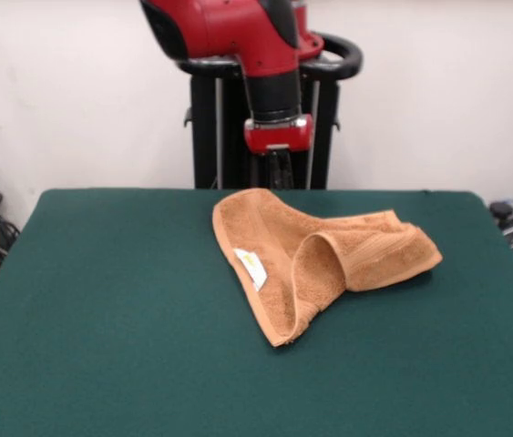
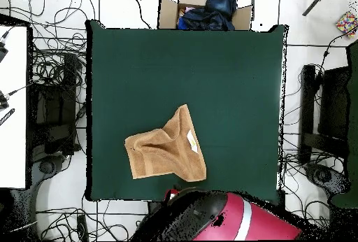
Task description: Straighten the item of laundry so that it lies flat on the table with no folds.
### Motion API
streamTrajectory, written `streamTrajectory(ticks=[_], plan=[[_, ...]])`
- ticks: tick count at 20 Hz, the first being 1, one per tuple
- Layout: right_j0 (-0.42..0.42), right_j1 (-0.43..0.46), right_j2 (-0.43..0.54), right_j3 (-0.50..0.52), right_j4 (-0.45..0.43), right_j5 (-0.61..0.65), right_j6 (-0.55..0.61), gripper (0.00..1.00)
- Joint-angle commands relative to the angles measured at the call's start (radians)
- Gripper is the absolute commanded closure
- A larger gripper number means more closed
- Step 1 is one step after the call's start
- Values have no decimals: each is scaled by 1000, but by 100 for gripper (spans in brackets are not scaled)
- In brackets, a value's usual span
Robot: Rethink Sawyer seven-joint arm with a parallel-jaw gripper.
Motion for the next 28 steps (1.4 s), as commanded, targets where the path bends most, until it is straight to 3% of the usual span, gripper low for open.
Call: streamTrajectory(ticks=[1,14,21,28], plan=[[160,-25,-111,-19,77,124,36,100],[117,-93,-7,-12,92,227,99,100],[135,-163,91,-13,208,314,131,100],[205,-78,75,-80,332,279,152,100]])
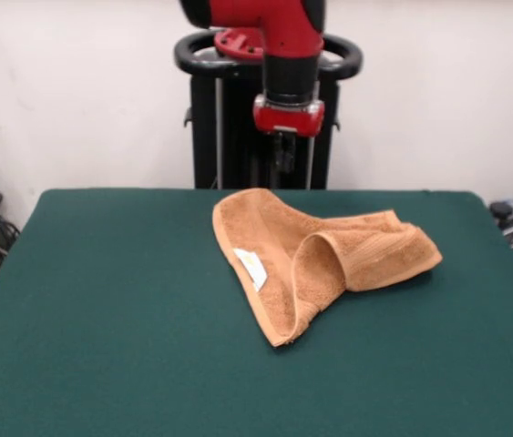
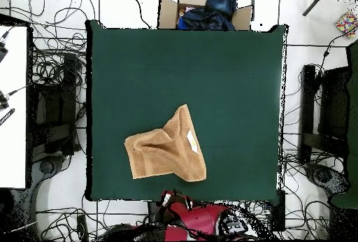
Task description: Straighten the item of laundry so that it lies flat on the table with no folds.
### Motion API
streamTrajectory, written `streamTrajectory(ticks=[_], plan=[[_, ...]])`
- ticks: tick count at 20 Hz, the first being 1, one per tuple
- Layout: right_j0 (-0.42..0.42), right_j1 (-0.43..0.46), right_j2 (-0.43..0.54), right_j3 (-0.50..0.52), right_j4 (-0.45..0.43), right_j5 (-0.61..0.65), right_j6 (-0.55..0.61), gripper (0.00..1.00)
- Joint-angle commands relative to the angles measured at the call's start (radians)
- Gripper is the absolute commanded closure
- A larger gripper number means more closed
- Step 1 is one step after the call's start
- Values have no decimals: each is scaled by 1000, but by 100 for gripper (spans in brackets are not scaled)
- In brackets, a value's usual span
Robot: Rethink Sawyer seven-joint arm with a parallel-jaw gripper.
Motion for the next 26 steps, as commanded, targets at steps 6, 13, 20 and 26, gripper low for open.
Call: streamTrajectory(ticks=[6,13,20,26], plan=[[80,112,100,-169,197,36,132,100],[53,148,137,-225,208,25,109,100],[62,138,145,-262,251,94,110,100],[109,145,123,-305,300,140,91,100]])
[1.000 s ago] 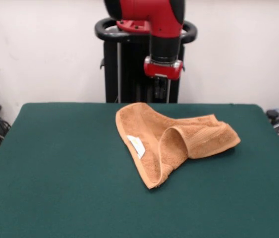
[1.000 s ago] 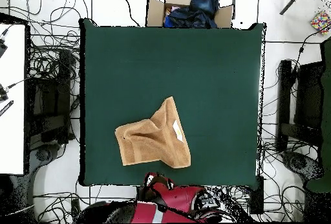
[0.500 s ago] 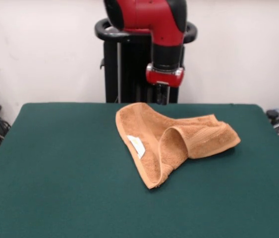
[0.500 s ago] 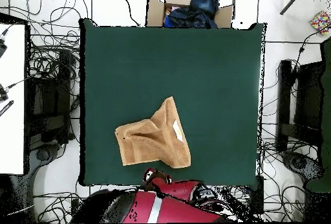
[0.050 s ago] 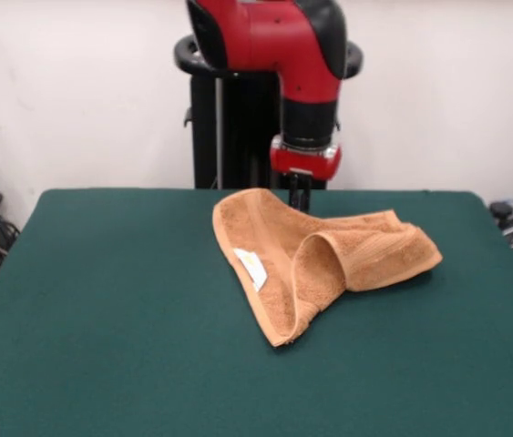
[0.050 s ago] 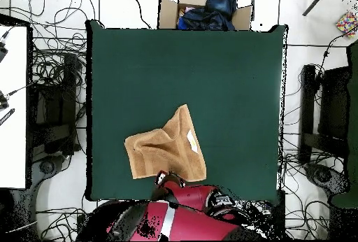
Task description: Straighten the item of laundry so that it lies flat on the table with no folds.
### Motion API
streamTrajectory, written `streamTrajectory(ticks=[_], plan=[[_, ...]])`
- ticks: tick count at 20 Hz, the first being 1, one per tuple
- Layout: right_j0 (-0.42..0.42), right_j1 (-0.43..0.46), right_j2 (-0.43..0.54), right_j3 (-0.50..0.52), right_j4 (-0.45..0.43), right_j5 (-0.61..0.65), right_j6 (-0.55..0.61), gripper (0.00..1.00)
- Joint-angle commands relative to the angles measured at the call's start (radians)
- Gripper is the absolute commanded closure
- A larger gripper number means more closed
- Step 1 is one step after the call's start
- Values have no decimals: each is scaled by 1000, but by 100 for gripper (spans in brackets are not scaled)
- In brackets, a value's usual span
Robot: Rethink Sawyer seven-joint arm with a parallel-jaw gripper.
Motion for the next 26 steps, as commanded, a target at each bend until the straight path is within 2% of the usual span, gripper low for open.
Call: streamTrajectory(ticks=[1,7,10,13,19,22,26], plan=[[52,49,77,-185,111,120,87,100],[141,152,-26,-265,102,120,41,100],[184,246,-85,-314,115,32,61,100],[151,281,-63,-318,112,3,86,100],[108,166,-30,-228,87,84,84,100],[89,75,-23,-169,73,139,72,100],[53,-94,3,-56,73,244,61,100]])
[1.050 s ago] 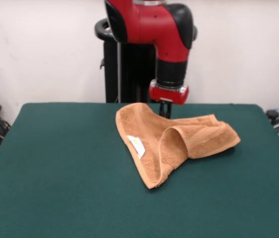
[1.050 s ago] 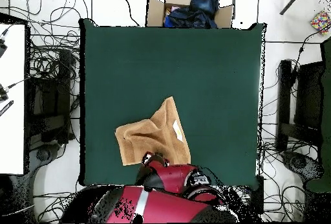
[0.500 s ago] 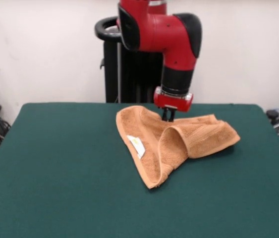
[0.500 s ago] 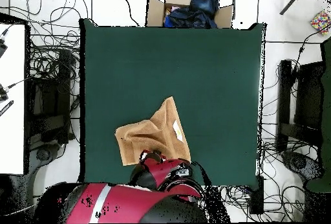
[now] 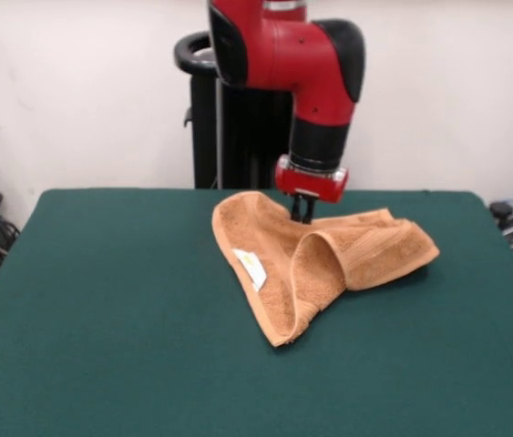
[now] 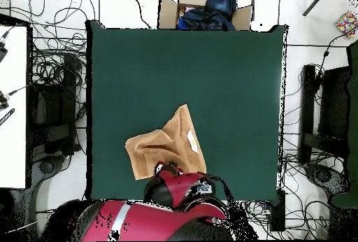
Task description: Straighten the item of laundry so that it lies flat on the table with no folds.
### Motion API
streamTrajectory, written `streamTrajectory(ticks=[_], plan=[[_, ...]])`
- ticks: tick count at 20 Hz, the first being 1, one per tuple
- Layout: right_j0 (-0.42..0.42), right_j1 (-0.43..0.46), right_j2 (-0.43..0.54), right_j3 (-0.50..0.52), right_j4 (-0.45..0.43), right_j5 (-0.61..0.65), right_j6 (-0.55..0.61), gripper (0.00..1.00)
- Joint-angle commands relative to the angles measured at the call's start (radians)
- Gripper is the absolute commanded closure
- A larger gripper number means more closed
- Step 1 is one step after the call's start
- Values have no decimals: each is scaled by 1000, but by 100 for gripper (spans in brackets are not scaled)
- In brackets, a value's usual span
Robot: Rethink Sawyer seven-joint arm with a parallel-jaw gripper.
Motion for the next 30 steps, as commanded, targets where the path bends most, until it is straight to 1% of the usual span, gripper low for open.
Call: streamTrajectory(ticks=[1,4,6,9,12,15,17,19,23,25,28,30], plan=[[-76,-177,77,69,37,207,68,100],[-72,-300,79,121,59,283,66,100],[-60,-358,77,144,80,322,79,100],[-58,-407,91,155,102,373,91,100],[-34,-461,86,180,135,419,116,100],[-24,-431,93,169,141,365,136,100],[-22,-375,96,149,141,291,150,100],[-9,-349,84,135,148,265,158,100],[23,-333,53,82,156,303,138,100],[16,-303,56,53,148,296,120,100],[-23,-238,84,25,129,242,101,100],[-50,-219,102,17,122,227,90,100]])
